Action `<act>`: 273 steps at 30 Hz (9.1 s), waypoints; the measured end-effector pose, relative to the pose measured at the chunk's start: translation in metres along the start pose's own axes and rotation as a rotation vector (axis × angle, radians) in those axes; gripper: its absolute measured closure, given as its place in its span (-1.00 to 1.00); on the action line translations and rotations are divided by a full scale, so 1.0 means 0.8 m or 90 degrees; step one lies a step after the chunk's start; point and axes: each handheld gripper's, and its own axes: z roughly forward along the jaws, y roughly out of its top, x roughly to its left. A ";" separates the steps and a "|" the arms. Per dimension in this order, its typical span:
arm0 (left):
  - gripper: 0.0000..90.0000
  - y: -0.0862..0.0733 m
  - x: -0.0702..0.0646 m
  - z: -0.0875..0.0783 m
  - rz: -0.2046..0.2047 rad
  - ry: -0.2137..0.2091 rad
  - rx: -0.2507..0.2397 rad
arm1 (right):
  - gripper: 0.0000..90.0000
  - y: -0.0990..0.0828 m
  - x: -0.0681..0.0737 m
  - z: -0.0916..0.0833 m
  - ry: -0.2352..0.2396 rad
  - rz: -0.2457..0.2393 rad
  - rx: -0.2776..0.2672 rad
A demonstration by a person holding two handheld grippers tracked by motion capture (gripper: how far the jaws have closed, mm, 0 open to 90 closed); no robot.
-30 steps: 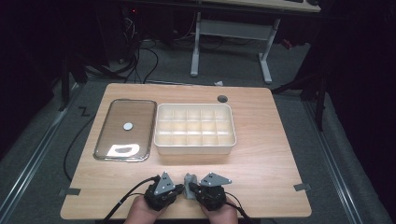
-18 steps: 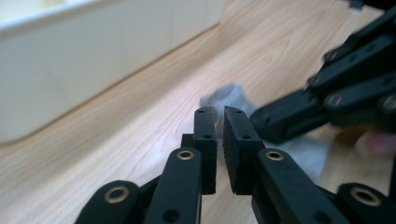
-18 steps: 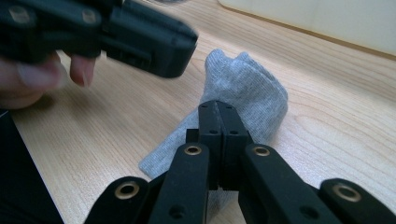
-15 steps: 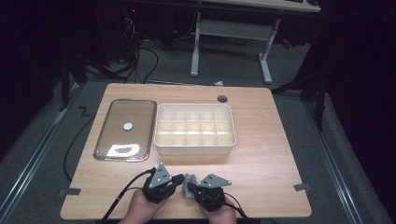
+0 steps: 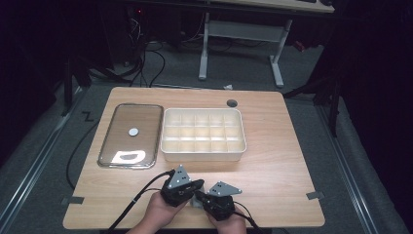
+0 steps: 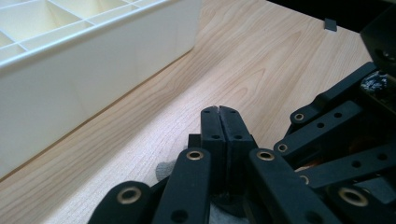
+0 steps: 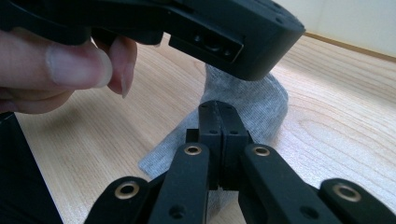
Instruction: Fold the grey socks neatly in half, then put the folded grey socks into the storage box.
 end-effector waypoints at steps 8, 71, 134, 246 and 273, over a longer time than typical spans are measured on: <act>1.00 0.001 0.002 -0.005 -0.006 0.007 -0.012 | 1.00 0.000 0.001 0.000 0.000 -0.001 -0.002; 0.95 -0.039 0.016 0.009 -0.004 0.046 0.000 | -0.06 0.017 -0.004 -0.015 0.010 0.096 0.071; 0.01 -0.100 0.117 -0.131 -0.058 0.300 0.025 | 0.55 0.050 -0.097 -0.069 -0.108 0.065 0.228; -0.04 -0.101 0.108 -0.113 -0.011 0.230 0.027 | 0.58 0.178 -0.212 0.050 -0.182 0.030 0.560; -0.04 -0.097 0.104 -0.115 -0.022 0.212 0.022 | 0.38 0.187 -0.211 0.046 -0.184 0.074 0.553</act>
